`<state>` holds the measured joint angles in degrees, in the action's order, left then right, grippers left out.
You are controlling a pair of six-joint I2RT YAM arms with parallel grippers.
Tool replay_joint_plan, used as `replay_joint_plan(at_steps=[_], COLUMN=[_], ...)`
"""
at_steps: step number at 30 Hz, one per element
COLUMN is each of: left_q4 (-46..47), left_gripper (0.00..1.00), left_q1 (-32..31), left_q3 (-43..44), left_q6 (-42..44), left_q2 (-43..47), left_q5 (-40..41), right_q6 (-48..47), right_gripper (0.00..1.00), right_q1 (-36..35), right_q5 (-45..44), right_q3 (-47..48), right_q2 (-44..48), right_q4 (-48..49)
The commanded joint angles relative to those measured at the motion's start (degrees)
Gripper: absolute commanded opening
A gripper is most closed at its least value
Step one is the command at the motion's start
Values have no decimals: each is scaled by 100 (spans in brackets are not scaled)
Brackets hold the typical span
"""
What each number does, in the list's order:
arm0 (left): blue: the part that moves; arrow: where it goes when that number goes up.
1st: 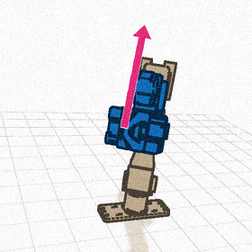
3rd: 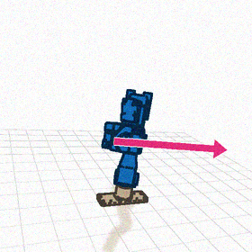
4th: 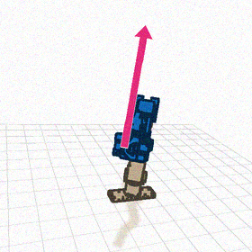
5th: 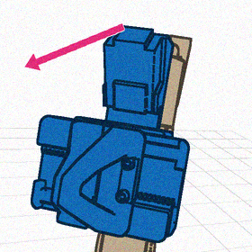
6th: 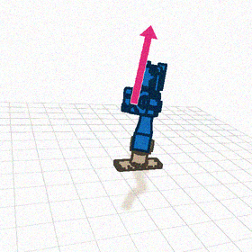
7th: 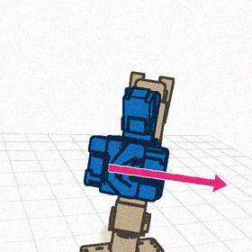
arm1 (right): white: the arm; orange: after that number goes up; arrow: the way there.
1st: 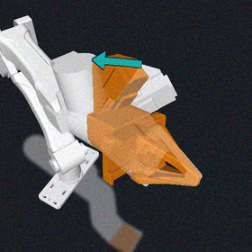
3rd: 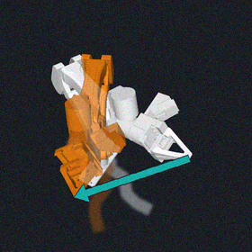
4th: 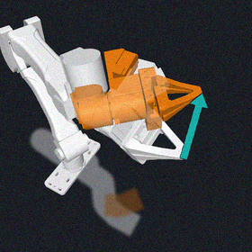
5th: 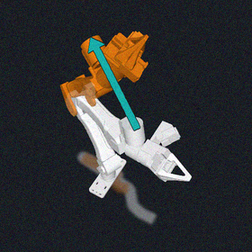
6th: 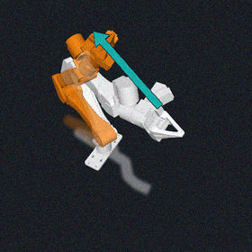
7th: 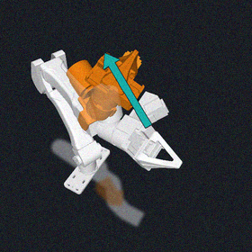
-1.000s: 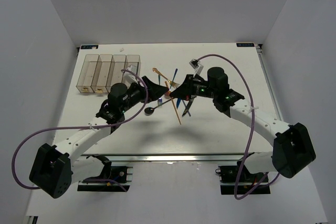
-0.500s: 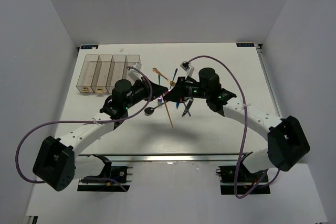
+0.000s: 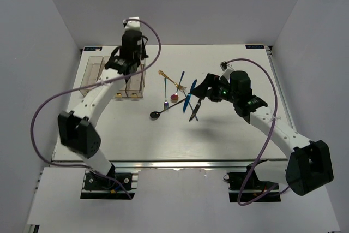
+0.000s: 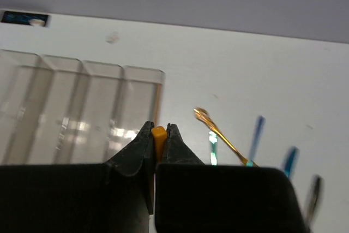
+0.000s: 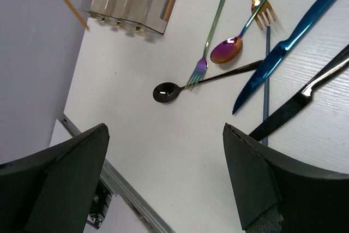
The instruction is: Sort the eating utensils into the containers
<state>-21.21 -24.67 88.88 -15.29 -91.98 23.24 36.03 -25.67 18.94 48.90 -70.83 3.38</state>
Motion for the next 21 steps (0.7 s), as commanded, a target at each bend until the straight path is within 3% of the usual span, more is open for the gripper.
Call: replay_joint_plan(at_steps=[1,9,16,21], left_q4=[-605,-401,-226,-94], left_gripper=[0,0,6,52], left_q1=[654,981,999,999], left_q3=[787,2641,2433,1949], left_q6=[1124,1467,1379,1336], left_q2=[-810,-2613,-3106,-2852], left_q5=[463,-355,-461,-373], right_q6=[-341,-764,-966,-975], right_gripper=[89,89,89,89], right_q1=[-26,1,36,45], right_q5=[-180,-478,-584,-699], right_q3=[-39,-206,-276,-197], right_q2=[218,561,579,342], right_q4=[-302,-786,-883,-865])
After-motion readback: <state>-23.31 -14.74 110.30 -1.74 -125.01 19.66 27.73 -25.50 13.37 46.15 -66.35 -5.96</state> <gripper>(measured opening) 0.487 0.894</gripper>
